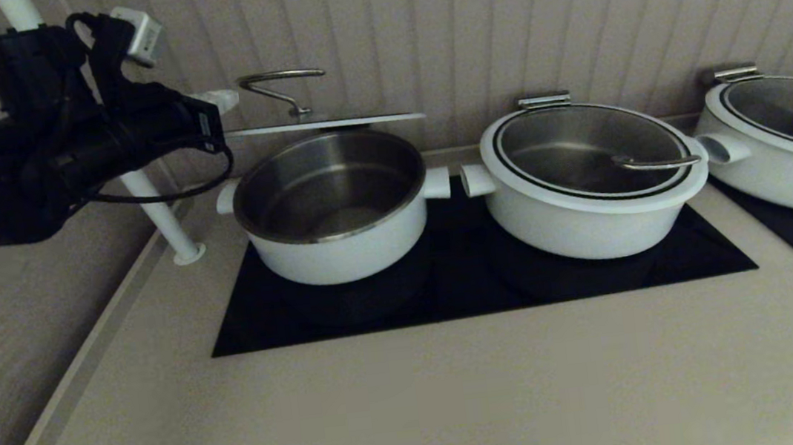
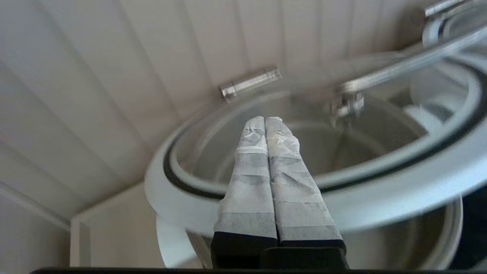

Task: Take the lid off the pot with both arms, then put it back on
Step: Close the pot lid

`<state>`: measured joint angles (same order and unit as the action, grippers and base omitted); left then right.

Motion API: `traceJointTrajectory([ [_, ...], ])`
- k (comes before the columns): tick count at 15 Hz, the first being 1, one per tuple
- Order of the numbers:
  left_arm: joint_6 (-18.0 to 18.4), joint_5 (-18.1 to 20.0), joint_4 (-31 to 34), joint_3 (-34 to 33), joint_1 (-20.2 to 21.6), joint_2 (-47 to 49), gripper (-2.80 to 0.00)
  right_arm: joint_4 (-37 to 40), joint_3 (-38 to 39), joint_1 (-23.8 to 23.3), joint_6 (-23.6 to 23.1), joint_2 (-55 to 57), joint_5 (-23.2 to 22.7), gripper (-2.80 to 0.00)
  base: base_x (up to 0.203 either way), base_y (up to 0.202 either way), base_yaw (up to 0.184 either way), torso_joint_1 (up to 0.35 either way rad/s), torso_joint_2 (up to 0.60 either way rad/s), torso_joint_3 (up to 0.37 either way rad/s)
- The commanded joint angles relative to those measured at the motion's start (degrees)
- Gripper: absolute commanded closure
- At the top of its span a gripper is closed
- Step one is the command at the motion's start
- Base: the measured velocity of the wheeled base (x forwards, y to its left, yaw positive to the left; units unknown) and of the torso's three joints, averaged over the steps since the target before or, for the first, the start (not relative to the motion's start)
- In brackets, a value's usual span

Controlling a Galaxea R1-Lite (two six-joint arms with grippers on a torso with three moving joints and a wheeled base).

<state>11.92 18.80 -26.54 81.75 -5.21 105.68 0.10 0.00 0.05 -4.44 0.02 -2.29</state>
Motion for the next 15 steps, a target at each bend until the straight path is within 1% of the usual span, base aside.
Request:
traceJointTrajectory([
  [1, 0.1, 0.1, -0.3, -2.1, 0.0, -1.4, 0.0, 0.0, 0.0, 0.0, 0.0, 0.0, 0.0, 0.0, 0.0, 0.0, 0.0, 0.0, 0.0, 0.0],
  [5, 0.1, 0.1, -0.3, -3.3, 0.0, -1.6, 0.0, 0.0, 0.0, 0.0, 0.0, 0.1, 0.0, 0.0, 0.0, 0.0, 0.0, 0.0, 0.0, 0.0],
  [10, 0.3, 0.1, -0.4, -7.1, 0.0, -2.7, 0.0, 0.0, 0.0, 0.0, 0.0, 0.0, 0.0, 0.0, 0.0, 0.0, 0.0, 0.0, 0.0, 0.0],
  [15, 0.3, 0.2, -0.6, -7.6, 0.0, -2.2, 0.0, 0.0, 0.0, 0.0, 0.0, 0.0, 0.0, 0.0, 0.0, 0.0, 0.0, 0.0, 0.0, 0.0],
])
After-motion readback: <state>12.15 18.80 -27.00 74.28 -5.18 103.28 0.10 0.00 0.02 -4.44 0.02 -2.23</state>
